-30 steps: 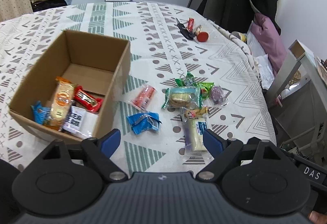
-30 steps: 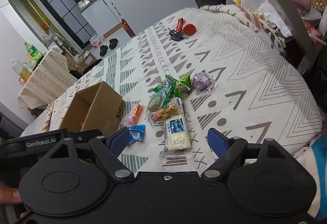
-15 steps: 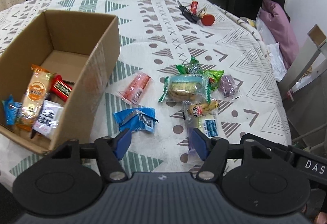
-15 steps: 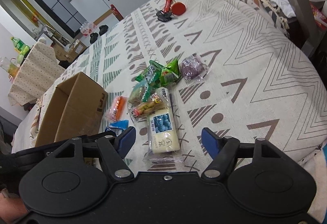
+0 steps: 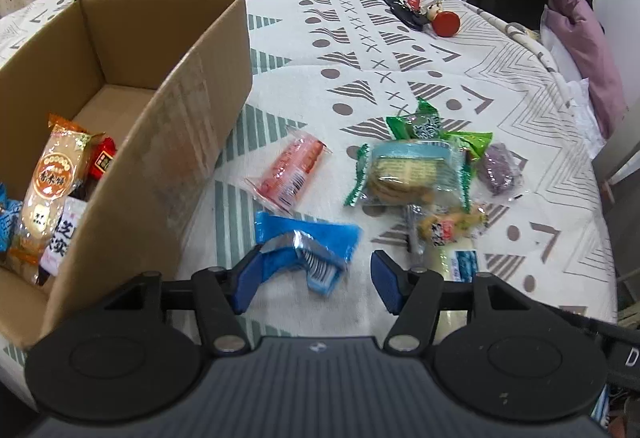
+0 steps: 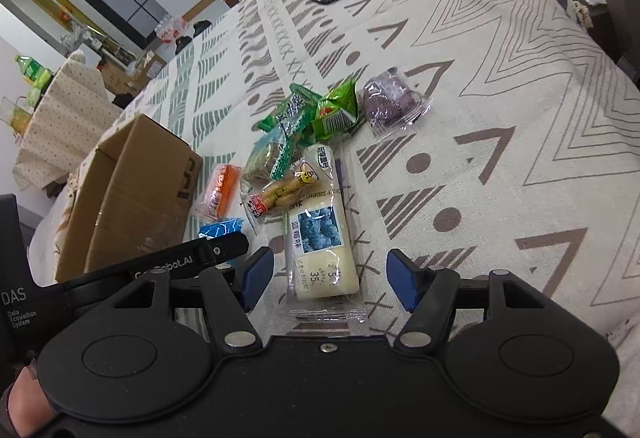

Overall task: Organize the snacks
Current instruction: 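Grasp the blue wrapper with the left tool while the right tool grasps the white bread pack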

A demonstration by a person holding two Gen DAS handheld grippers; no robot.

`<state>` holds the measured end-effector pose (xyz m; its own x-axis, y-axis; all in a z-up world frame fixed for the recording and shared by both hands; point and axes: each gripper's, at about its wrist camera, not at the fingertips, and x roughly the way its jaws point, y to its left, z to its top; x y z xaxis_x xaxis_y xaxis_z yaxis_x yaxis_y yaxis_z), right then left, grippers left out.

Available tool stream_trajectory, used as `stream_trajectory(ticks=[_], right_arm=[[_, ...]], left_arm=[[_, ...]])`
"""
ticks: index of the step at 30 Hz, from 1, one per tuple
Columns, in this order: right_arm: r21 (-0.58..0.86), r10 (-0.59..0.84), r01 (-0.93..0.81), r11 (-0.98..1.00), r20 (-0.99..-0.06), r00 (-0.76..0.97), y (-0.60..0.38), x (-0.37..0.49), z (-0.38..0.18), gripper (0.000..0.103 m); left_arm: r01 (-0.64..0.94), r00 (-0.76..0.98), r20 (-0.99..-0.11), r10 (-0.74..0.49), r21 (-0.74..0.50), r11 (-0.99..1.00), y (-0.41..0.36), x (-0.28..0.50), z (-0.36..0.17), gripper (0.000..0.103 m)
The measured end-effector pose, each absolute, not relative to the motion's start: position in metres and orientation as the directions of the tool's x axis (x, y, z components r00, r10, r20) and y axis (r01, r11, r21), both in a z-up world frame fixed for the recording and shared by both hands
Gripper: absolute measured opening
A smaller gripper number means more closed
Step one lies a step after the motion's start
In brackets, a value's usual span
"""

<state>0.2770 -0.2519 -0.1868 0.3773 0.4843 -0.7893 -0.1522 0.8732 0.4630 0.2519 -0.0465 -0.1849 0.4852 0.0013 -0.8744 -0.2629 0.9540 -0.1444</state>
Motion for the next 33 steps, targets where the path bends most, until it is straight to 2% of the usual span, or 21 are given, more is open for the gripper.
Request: stream_trajectory(ticks=[7, 9, 11, 14, 16, 21, 33], right_arm=[[0.452, 0.477, -0.155, 0.878, -0.806, 0.350, -0.237, 0.290, -0.199, 0.063], [0.444, 0.473, -0.165, 0.881, -0.812, 0.341, -0.230, 0.293, -0.204, 0.060], [0.431, 0.467, -0.180, 0.884, -0.818, 0.336, -0.223, 0.295, -0.207, 0.057], [0.404, 0.450, -0.202, 0.892, -0.824, 0.344, -0.216, 0.295, -0.207, 0.051], [0.389, 0.440, -0.208, 0.897, -0.828, 0.347, -0.213, 0.295, -0.207, 0.038], [0.379, 0.433, -0.213, 0.901, -0.828, 0.357, -0.216, 0.290, -0.204, 0.033], [0.408, 0.431, -0.154, 0.900, -0.783, 0.448, -0.236, 0.272, -0.178, 0.031]], left_arm=[[-0.266, 0.476, -0.879, 0.015, -0.128, 0.955, -0.047, 0.262, -0.196, 0.060], [-0.279, 0.480, -0.877, 0.021, -0.130, 0.952, -0.045, 0.264, -0.195, 0.047], [-0.297, 0.474, -0.880, 0.026, -0.131, 0.946, -0.041, 0.266, -0.194, 0.026], [-0.301, 0.470, -0.883, 0.018, -0.141, 0.943, -0.034, 0.266, -0.192, 0.020], [-0.291, 0.473, -0.881, 0.008, -0.147, 0.945, -0.033, 0.264, -0.190, 0.016], [-0.289, 0.481, -0.877, -0.008, -0.167, 0.943, -0.033, 0.259, -0.183, 0.012], [-0.237, 0.515, -0.856, -0.037, -0.184, 0.954, -0.043, 0.236, -0.150, 0.012]])
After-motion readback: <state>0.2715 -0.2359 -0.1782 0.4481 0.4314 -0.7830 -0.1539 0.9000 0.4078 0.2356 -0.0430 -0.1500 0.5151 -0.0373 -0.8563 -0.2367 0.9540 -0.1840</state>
